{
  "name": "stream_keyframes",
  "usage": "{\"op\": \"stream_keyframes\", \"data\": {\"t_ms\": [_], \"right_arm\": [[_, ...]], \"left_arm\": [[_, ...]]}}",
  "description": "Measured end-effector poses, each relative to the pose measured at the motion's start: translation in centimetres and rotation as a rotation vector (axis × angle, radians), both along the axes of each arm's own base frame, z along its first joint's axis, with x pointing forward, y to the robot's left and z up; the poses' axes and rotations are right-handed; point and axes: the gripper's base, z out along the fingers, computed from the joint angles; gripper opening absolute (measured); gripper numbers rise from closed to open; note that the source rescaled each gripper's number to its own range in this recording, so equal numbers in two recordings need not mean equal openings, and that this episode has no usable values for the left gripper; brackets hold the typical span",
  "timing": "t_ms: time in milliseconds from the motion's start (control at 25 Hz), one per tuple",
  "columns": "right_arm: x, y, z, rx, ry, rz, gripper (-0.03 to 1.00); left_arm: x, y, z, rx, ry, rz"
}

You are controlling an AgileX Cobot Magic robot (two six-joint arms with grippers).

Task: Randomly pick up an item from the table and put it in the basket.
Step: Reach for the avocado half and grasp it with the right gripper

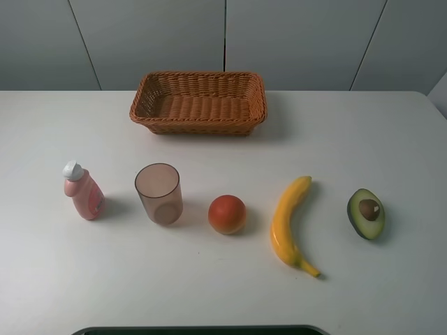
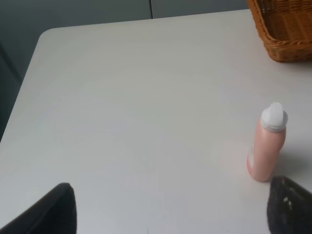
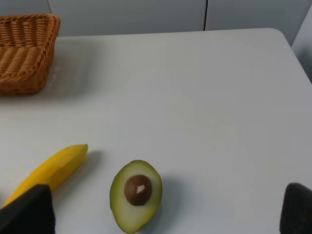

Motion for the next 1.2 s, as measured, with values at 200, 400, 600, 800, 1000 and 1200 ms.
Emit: {"op": "stream_keyframes", "data": {"t_ms": [200,400,600,800,1000,1200], "right_arm": [[0.00,0.00,0.00,0.000,0.000,0.000,0.99],[0.00,0.00,0.00,0.000,0.000,0.000,0.99],[0.00,0.00,0.00,0.000,0.000,0.000,0.99],[0.00,0.00,0.00,0.000,0.000,0.000,0.99],[0.00,0.00,0.00,0.000,0.000,0.000,0.99],[0.00,0.00,0.00,0.000,0.000,0.000,0.99]], "left_arm": [[0.00,0.00,0.00,0.000,0.000,0.000],[0.00,0.00,0.00,0.000,0.000,0.000],[0.00,0.00,0.00,0.000,0.000,0.000],[0.00,0.00,0.00,0.000,0.000,0.000],[0.00,0.00,0.00,0.000,0.000,0.000],[0.00,0.00,0.00,0.000,0.000,0.000]]}}
